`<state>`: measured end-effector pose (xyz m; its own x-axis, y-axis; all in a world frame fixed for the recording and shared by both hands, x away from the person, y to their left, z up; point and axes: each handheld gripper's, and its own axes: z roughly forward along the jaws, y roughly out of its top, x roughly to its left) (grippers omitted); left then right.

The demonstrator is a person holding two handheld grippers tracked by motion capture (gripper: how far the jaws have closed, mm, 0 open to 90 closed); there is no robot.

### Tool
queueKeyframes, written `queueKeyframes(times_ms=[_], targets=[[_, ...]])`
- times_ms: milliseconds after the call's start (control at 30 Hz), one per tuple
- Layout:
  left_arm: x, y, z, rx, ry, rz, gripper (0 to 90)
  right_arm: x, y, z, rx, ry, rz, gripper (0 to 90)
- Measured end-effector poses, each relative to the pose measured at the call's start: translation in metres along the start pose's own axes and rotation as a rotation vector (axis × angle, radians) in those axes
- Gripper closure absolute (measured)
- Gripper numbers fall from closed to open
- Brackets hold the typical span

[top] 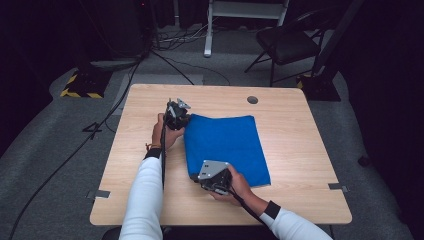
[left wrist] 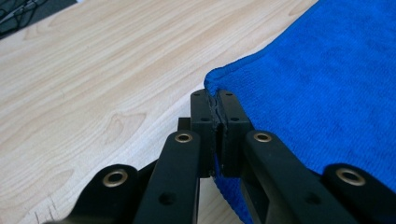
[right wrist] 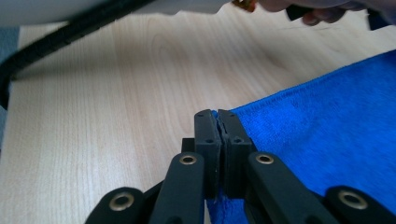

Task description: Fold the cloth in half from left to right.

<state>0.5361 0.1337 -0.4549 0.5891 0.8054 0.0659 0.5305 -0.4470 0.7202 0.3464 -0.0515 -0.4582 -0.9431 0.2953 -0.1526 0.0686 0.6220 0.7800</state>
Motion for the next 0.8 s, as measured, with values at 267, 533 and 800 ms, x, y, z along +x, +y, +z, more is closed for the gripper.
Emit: queueKeyframes(times_ms=[267,533,800], targets=[[-0.011,0.016,0.000,-0.022,-0.017,0.031,87.0,-0.010,-0.007,-0.026,-0.032,-0.042,0.025,87.9],[-0.023,0.029,0.004,-0.019,-0.008,0.045,87.0,-0.016,-0.016,-0.048,-0.050,-0.076,0.038,87.9],[-0.036,0.043,0.008,-0.022,-0.008,0.071,87.0,-0.020,-0.031,-0.067,-0.046,-0.107,0.043,87.8]])
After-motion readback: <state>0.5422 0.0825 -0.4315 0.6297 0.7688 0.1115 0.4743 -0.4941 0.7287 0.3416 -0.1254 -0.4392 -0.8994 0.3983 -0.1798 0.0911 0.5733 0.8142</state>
